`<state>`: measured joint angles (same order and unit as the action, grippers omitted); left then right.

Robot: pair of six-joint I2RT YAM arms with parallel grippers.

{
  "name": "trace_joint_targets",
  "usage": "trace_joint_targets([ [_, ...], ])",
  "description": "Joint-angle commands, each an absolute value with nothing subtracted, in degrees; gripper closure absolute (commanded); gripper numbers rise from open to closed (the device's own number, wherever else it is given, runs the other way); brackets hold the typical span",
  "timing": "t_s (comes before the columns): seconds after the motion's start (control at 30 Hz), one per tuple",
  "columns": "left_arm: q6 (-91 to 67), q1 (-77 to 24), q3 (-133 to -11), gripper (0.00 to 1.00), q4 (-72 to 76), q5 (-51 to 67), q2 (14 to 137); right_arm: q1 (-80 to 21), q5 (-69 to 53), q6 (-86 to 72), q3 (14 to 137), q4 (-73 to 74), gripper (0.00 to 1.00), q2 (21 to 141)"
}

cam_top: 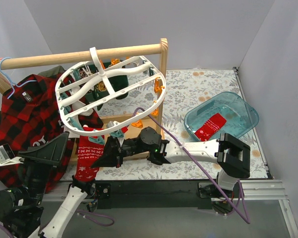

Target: Remove the socks clipped to the hanger

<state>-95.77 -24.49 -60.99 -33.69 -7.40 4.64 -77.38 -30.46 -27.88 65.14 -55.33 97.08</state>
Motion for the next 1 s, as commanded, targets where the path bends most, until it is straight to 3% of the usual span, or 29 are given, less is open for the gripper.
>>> trace_joint_targets([
  [0.0,-97.8,-24.3,-61.1,0.33,-30.9,-11.4,9.0,-77.6,-31.6,-27.3,65.2,-56.6,0.96,94.7],
  [0.47,-97.2,-24.4,-60.5,0.48,-32.6,-8.7,11.9,-76.7,-31.6,-27.9,64.9,-56.9,0.96,94.4],
  [0.57,-96.2,-24.3,-61.8,0.48,-34.2,-7.9,11.3,-76.5,-31.6,-28.1,64.6,-57.2,0.96,94.4],
  [0.77,-93.1,-24.3,-63.3,0.38,-36.3,-6.9,8.6,-76.3,-31.9,-28.9,64.7,-57.7,0.96,94.7],
  [0.97,-92.6,-24.3,-64.0,0.42,-40.0,-6.9,7.4,-76.3,-31.7,-28.9,64.6,-57.7,0.97,94.2],
])
